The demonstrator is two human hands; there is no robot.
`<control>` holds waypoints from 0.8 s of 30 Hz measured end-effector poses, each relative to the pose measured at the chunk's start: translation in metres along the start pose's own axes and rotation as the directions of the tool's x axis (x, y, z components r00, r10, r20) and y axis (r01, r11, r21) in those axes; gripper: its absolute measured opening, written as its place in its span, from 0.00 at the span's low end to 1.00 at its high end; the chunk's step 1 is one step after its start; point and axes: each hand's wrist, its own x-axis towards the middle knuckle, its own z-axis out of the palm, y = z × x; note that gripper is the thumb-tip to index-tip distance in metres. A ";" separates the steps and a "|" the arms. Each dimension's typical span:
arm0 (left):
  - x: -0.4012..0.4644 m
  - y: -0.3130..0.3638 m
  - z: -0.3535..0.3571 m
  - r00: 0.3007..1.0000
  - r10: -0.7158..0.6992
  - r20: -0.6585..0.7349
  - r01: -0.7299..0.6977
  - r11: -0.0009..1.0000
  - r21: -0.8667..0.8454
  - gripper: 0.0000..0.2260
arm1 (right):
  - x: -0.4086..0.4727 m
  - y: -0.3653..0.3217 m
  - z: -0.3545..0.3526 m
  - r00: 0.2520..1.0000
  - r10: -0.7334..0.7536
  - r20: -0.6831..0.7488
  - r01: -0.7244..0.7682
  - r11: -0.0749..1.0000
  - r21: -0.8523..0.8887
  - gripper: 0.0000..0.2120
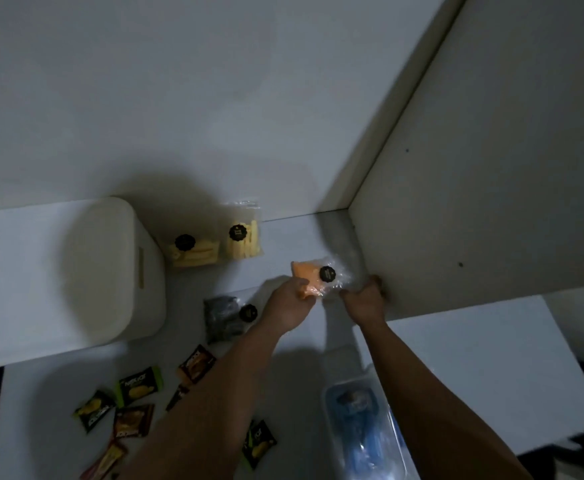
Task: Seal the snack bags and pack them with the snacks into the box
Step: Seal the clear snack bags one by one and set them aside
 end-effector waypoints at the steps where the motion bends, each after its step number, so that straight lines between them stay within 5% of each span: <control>1: -0.003 -0.003 0.003 1.000 -0.015 0.015 0.015 1.000 -0.020 0.18 | -0.002 0.004 -0.001 1.000 -0.001 -0.021 0.002 0.999 0.048 0.31; 6: -0.029 -0.010 0.005 0.999 -0.014 0.051 0.017 0.999 -0.040 0.18 | -0.029 0.004 -0.017 0.997 -0.077 0.012 0.072 0.969 0.238 0.04; 10: -0.065 -0.005 -0.004 0.996 0.051 -0.077 -0.061 0.989 -0.133 0.08 | -0.082 -0.015 -0.023 0.961 -0.256 0.102 0.204 0.911 0.358 0.04; 16: -0.147 -0.005 -0.038 0.990 0.074 -0.119 -0.123 0.862 -0.492 0.15 | -0.179 -0.024 -0.017 0.828 -0.546 0.129 0.476 0.806 0.351 0.07; 24: -0.273 -0.046 -0.075 0.952 0.051 -0.302 -0.220 0.800 -0.558 0.09 | -0.308 -0.010 0.008 0.616 -0.765 0.188 0.704 0.642 0.302 0.06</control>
